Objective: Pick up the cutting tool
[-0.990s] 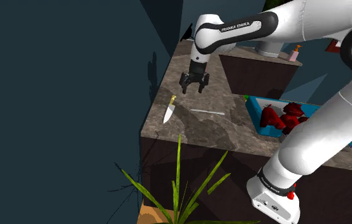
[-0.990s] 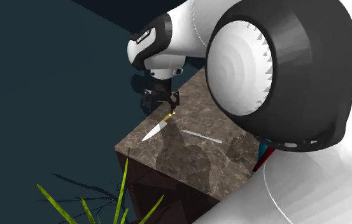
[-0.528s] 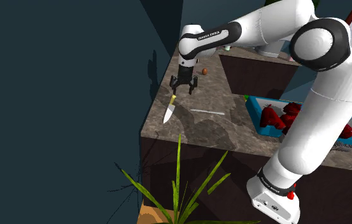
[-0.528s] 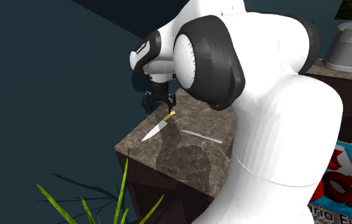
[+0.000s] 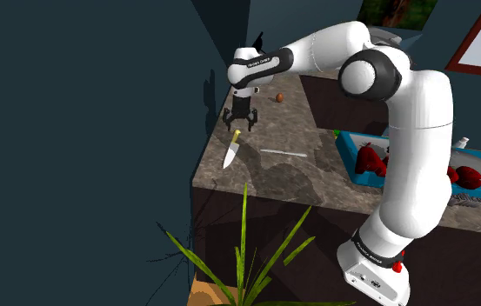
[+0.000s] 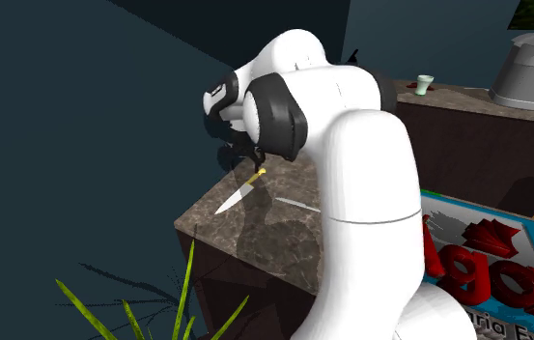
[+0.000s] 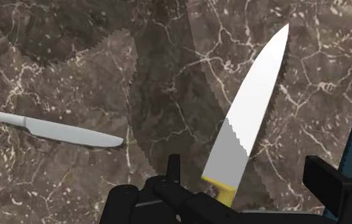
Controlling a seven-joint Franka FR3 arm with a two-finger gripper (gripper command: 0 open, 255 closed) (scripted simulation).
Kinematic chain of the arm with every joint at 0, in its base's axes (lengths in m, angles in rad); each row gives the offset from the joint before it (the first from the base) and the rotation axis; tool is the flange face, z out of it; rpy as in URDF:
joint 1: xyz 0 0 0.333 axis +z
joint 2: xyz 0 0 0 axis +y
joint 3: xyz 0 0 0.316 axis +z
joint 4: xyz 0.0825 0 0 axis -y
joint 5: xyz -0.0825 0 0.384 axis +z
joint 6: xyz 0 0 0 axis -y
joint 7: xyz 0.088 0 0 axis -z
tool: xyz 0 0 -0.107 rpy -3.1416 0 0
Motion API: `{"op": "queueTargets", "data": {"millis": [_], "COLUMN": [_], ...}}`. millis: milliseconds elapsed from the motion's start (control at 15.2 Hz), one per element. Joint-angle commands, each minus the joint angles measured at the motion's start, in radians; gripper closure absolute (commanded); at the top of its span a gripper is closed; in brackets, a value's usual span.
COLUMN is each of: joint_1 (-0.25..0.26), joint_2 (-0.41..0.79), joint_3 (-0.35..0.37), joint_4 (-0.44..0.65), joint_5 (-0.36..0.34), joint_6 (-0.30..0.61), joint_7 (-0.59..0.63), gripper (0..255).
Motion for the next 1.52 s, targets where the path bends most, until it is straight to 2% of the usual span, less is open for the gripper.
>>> {"op": "queueTargets", "data": {"millis": [0,396,990,1056,1452], "joint_1": [-0.003,-0.023,-0.023,-0.023,-0.023], "joint_2": [0.087,0.366,0.411,0.412,0.411], "joint_3": [-0.009,-0.033,-0.031,-0.031,-0.031], "joint_4": [0.098,0.456,0.432,0.432,0.43], "joint_5": [0.0,0.006,0.008,0.008,0.008], "joint_6": [-0.023,-0.135,-0.066,-0.065,-0.064], "joint_7": [0.028,0.095,0.091,0.091,0.091], "gripper": [0,0,0,255,255]}}
